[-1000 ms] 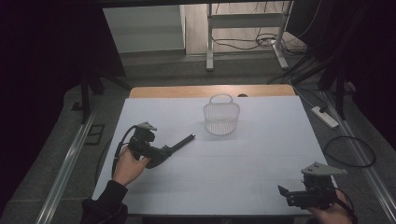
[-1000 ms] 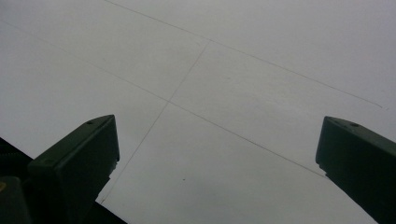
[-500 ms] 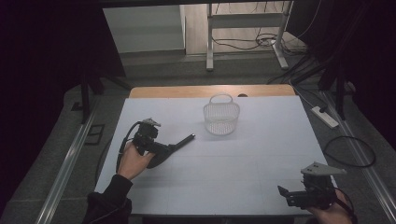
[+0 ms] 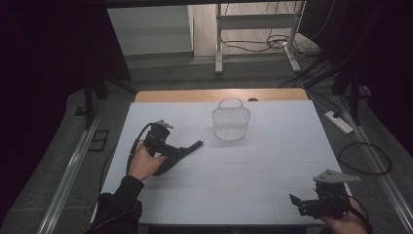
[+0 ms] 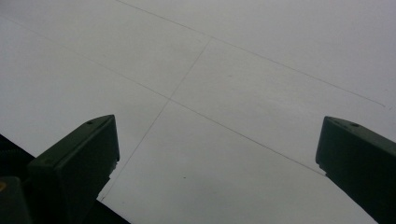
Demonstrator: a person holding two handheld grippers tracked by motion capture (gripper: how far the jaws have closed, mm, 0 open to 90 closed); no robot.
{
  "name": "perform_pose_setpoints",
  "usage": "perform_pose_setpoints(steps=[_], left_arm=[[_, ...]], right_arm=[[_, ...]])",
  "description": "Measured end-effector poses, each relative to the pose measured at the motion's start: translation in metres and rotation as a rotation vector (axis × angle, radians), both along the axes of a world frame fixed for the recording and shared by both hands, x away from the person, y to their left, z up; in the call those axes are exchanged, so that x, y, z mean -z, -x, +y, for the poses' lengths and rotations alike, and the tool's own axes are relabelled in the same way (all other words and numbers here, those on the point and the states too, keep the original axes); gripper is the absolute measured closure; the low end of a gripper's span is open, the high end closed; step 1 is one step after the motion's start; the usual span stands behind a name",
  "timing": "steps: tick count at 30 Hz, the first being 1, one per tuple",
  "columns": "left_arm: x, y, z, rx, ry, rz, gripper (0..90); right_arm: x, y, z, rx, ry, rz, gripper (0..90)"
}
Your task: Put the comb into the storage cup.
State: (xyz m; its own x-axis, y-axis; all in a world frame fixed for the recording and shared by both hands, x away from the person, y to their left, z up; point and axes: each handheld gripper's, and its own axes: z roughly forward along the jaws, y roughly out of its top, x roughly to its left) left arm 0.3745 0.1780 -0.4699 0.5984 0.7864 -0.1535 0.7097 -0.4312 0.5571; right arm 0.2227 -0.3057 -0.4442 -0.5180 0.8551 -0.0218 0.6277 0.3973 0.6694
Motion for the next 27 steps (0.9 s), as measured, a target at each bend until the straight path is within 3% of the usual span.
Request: perform_pose_setpoints(steps=[7,13,24,27], left_arm=[[0.006,-0.010,-0.004,-0.004,-0.017,0.015,0.0],[0.010,-0.019,-0.004,-0.013,0.009,0.032,0.0],[0.018,-0.035,-0.017,-0.013,-0.049,0.035,1.6],[0.018,-0.034,-0.020,-0.007,-0.069,0.011,9.7]], right_arm=[[0.000,0.000,0.000,-0.001,-0.001,0.002,0.0],[0.000,0.000,0.000,-0.005,0.002,0.005,0.0],[0.001,-0.001,0.001,-0.004,0.011,0.010,0.5],[0.001,-0.001,0.001,-0.005,0.010,0.010,0.5]])
